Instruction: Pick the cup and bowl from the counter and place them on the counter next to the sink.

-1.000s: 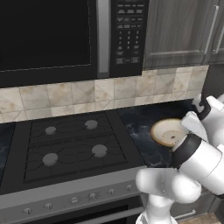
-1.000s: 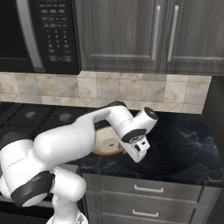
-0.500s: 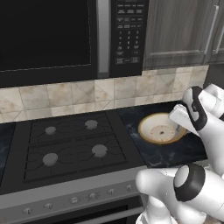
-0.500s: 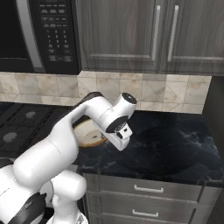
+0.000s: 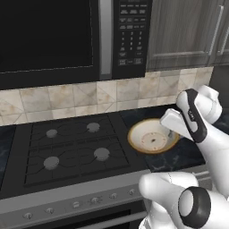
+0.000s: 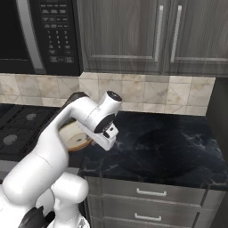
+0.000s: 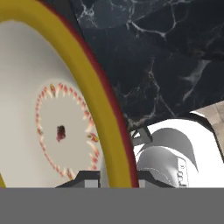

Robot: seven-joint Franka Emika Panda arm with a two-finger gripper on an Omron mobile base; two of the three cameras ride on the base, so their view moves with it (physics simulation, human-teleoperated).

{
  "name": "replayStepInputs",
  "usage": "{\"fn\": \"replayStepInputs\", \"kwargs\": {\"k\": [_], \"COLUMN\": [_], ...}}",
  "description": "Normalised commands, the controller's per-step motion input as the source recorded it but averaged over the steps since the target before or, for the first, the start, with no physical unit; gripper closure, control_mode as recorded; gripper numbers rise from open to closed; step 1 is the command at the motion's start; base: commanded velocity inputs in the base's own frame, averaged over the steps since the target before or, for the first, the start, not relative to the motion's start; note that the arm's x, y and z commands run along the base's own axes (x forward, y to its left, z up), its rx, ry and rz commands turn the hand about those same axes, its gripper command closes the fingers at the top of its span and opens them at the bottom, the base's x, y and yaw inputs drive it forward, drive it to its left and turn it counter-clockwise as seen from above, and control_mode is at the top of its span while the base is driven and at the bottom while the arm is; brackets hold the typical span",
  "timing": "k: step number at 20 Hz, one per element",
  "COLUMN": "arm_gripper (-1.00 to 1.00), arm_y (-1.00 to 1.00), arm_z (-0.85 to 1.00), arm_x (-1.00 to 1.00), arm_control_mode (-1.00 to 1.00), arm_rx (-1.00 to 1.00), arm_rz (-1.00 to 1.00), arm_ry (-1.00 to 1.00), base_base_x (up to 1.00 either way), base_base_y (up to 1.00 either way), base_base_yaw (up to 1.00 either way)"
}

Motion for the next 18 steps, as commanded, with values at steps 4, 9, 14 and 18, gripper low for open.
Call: {"fn": "replayStepInputs", "kwargs": {"k": [4, 9, 14, 18], "arm_gripper": [1.00, 1.00, 1.00, 1.00], "arm_y": [0.54, 0.25, 0.15, 0.03], "arm_z": [0.00, 0.00, 0.00, 0.00], "arm_x": [-0.06, 0.02, 0.00, 0.00], "arm_control_mode": [-1.00, -1.00, -1.00, -1.00], "arm_rx": [0.09, 0.11, 0.16, 0.16], "arm_rz": [0.12, 0.03, -0.03, -0.06], "arm_ry": [0.00, 0.02, 0.09, 0.13], "base_base_x": [0.00, 0.00, 0.00, 0.00], "base_base_y": [0.00, 0.00, 0.00, 0.00], "base_base_yaw": [0.00, 0.00, 0.00, 0.00]}}
